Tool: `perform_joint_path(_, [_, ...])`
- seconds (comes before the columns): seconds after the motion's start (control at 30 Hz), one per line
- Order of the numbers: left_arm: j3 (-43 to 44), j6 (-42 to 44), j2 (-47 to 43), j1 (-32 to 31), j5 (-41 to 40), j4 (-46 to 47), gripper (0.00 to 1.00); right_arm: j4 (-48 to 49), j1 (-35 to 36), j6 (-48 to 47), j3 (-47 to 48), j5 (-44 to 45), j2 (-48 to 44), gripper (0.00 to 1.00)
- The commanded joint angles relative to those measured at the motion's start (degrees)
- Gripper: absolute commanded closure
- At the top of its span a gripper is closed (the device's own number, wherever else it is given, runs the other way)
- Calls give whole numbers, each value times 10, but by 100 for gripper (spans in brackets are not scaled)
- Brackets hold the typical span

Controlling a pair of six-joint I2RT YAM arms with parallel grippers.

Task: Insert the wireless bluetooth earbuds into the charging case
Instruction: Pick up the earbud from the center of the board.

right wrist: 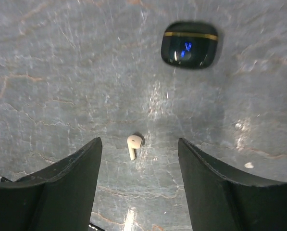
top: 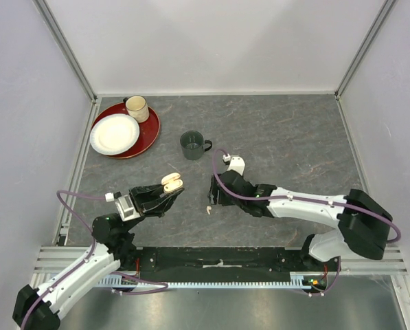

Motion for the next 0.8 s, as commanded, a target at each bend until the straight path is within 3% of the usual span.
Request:
perform_joint_path(0.0, [17, 27, -18, 1, -14, -3, 98, 14, 3, 82, 16, -53, 37, 30])
perform_joint_path(0.43, [16, 33, -63, 1, -19, -25, 98, 18, 37, 103, 59, -58, 131, 43])
perform_joint_path(0.77, [12, 35, -78, 1, -25, -36, 98, 0, 57, 129, 56, 10, 139, 50])
